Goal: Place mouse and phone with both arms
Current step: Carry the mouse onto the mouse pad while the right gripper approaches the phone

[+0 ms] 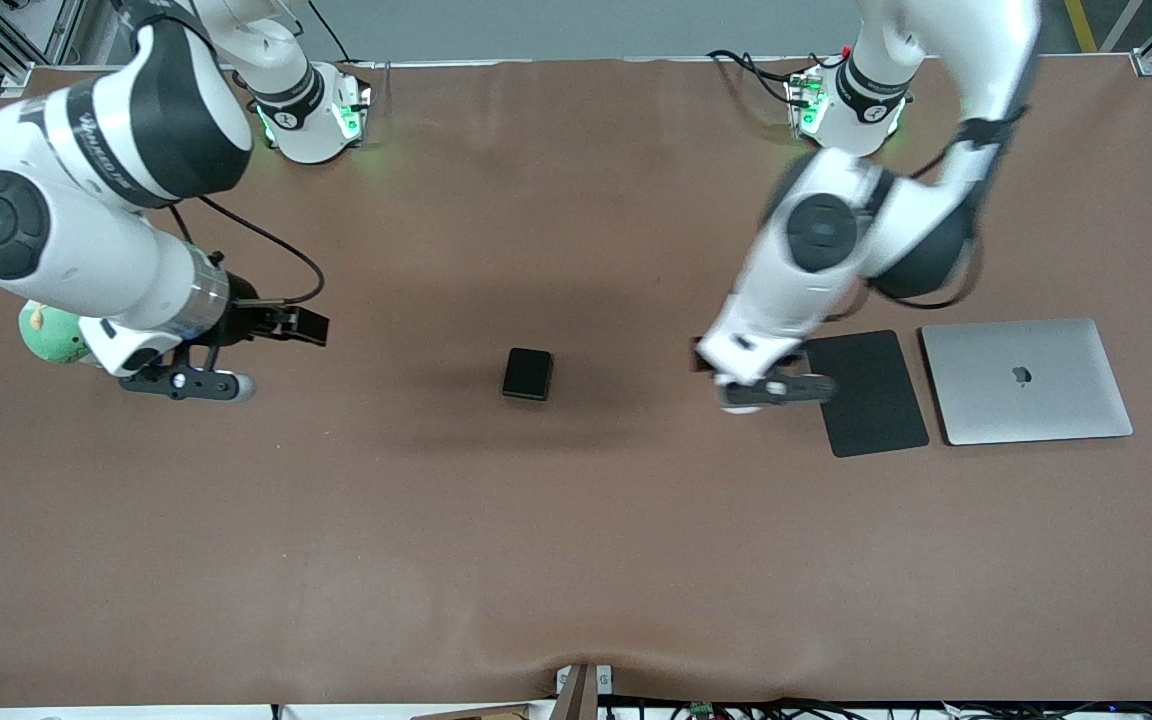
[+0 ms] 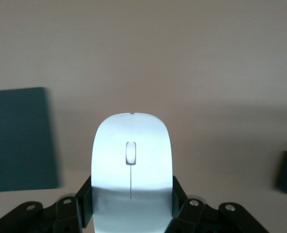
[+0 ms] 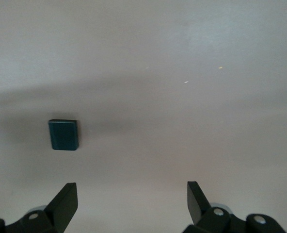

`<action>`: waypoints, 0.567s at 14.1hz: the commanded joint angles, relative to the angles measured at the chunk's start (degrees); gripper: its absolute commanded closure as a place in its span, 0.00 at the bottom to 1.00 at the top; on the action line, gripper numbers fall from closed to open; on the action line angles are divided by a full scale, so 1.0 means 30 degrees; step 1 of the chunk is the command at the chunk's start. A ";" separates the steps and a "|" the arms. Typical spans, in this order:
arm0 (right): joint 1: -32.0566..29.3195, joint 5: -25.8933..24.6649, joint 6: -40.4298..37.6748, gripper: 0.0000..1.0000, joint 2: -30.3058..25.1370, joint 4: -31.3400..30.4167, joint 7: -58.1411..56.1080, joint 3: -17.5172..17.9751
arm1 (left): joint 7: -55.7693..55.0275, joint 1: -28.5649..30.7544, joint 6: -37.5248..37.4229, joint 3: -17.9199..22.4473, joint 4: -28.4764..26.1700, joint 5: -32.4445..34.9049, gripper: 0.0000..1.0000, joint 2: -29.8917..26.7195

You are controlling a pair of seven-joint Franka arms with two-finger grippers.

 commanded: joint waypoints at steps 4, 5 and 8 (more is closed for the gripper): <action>0.1293 0.1081 0.1667 0.00 0.1706 0.0242 0.0725 -0.0104 | 0.5893 0.7050 0.2041 -0.0274 -0.5245 -0.0583 0.83 -0.2638; 0.1499 0.1081 0.2019 0.00 0.1970 0.0242 0.0841 -0.0104 | 0.6278 0.7464 0.3328 -0.0274 -0.6269 -0.0583 0.83 -0.2550; 0.2319 0.1081 0.3103 0.00 0.2732 0.0242 0.1776 -0.0133 | 0.5991 0.7440 0.7024 -0.0274 -0.9260 -0.0583 0.83 -0.2374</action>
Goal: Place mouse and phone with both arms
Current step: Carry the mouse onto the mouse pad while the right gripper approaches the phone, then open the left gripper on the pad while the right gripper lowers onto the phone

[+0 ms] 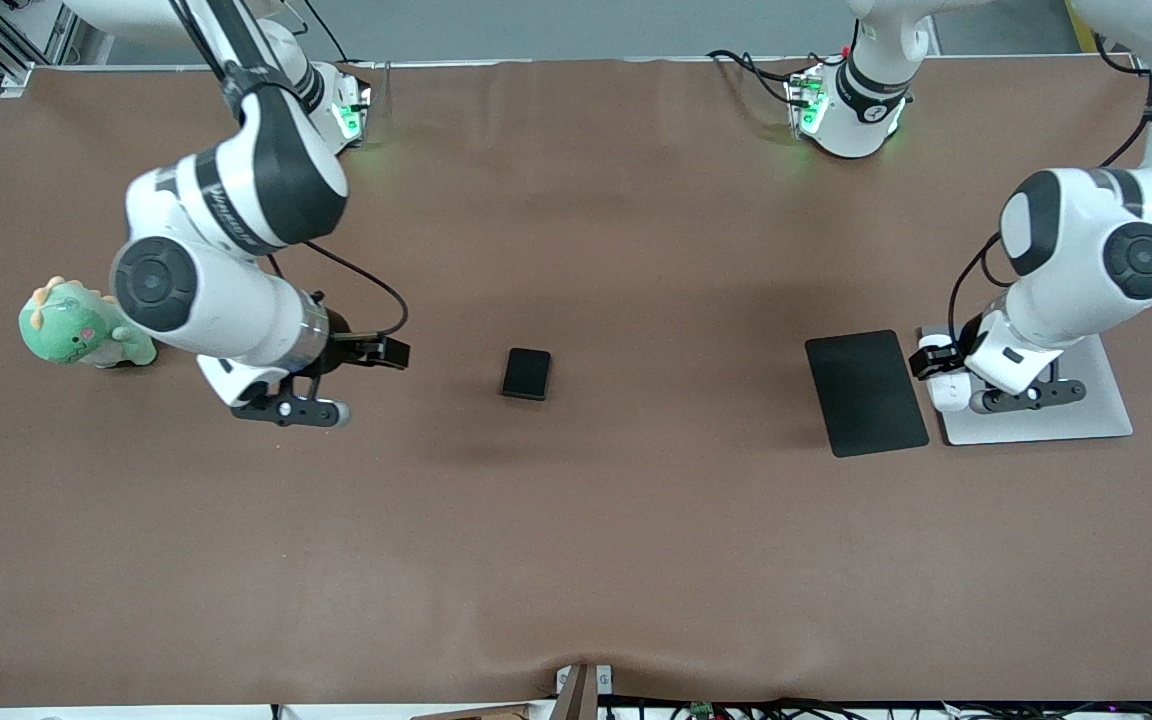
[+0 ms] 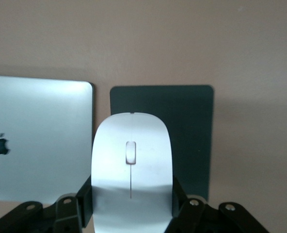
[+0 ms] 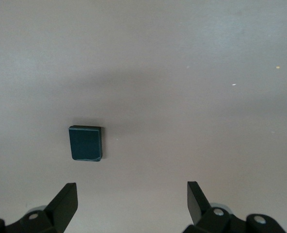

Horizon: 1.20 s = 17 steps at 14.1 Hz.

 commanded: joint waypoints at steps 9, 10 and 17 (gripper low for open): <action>0.2352 0.0327 0.2793 0.00 0.3053 0.0246 0.1731 -0.0141 | -0.0723 -0.0933 0.8043 -0.0232 -0.3056 0.0405 0.82 0.3883; 0.2528 0.0298 0.3144 0.00 0.3288 0.0246 0.1997 -0.0141 | -0.0722 -0.0933 0.8075 -0.0231 -0.2882 0.0784 0.82 0.3973; 0.3670 0.0268 0.5514 0.00 0.5045 0.0158 0.2667 -0.0141 | -0.0781 -0.0700 0.8046 -0.0114 -0.2471 0.2191 0.75 0.4236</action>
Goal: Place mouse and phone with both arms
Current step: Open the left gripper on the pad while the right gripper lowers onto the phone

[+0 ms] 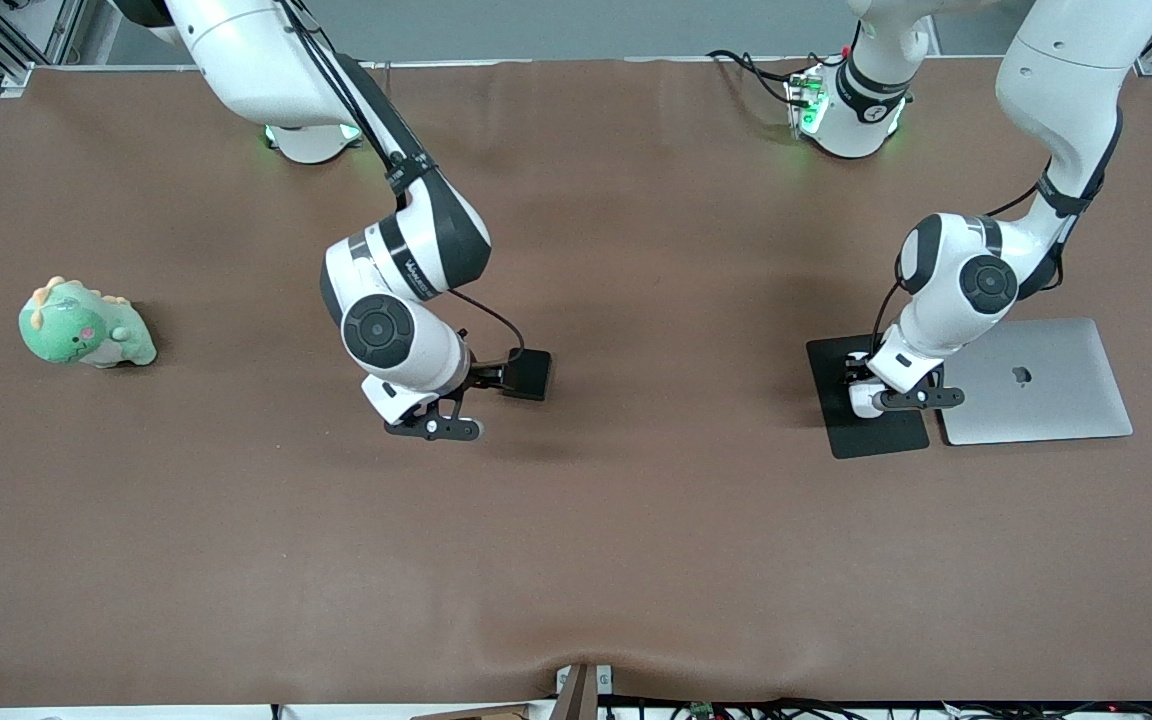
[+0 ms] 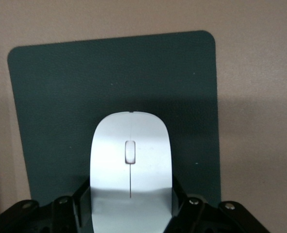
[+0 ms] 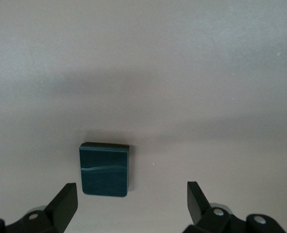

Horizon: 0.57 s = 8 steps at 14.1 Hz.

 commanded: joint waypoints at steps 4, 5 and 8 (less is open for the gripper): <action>0.1590 0.0094 0.3041 0.00 0.1965 0.0076 0.1684 -0.0146 | -0.0143 0.0147 -0.0253 0.0243 0.0789 0.1294 0.00 0.0408; 0.1679 0.0094 0.3219 0.00 0.2200 0.0047 0.1714 -0.0146 | -0.0143 0.0176 -0.1010 0.0272 0.1110 0.1295 0.00 0.0176; 0.1914 0.0094 0.3279 0.00 0.2583 0.0018 0.1714 -0.0146 | -0.0027 0.0206 -0.5484 0.0098 0.3156 0.1382 0.00 -0.1694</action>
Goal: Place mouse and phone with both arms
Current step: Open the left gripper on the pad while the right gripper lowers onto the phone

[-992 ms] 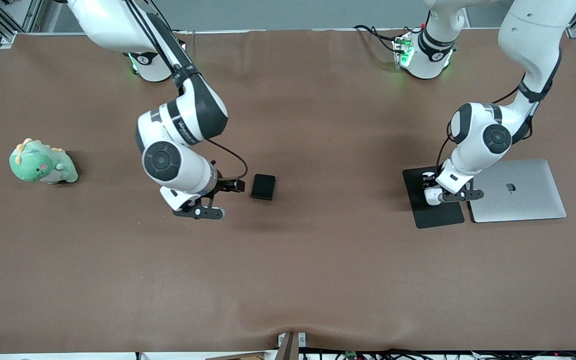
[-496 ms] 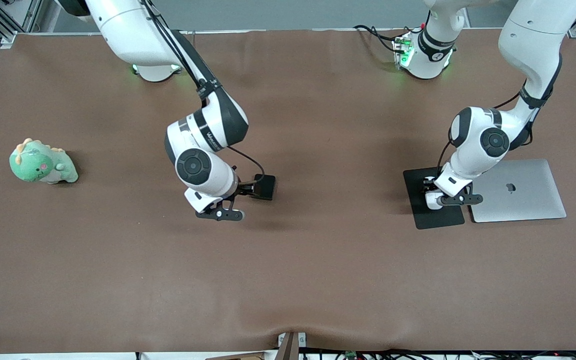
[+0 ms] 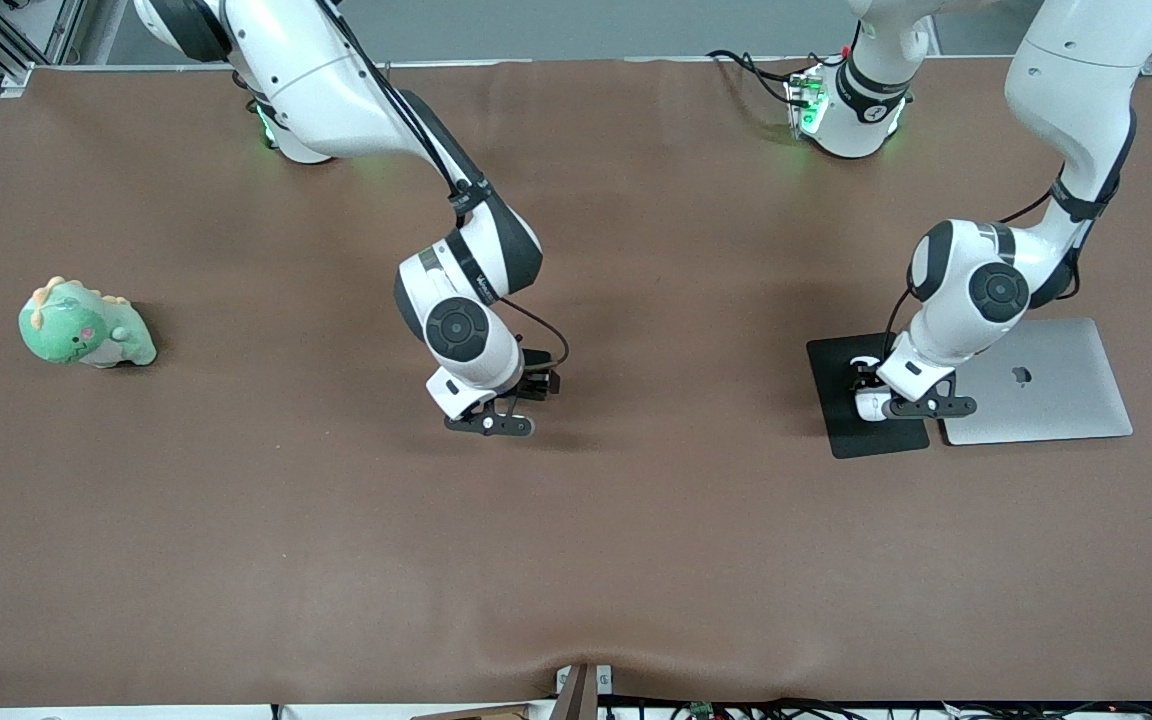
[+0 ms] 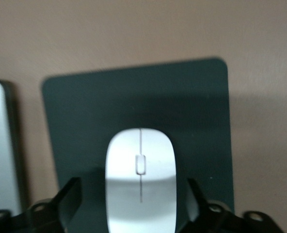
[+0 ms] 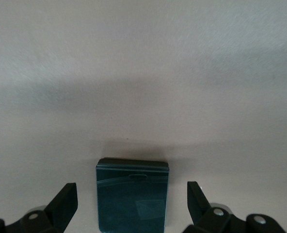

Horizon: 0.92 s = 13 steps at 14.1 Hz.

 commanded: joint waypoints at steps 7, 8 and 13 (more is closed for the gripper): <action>0.0506 0.0065 0.1099 0.00 0.0260 -0.1083 0.0391 -0.0142 | 0.1133 0.0121 -1.1309 -0.0634 0.3612 -0.1002 0.00 -0.7133; 0.0535 0.0065 0.1217 0.00 0.0348 -0.1083 0.0449 -0.0142 | 0.2126 0.0150 -1.2216 -0.0518 0.3874 -0.1878 0.00 -0.7924; 0.0916 0.0065 0.1774 0.00 0.0729 -0.1083 0.1123 -0.0142 | 0.3454 0.0590 -1.8660 -0.0429 0.8026 -0.3496 0.00 -0.9222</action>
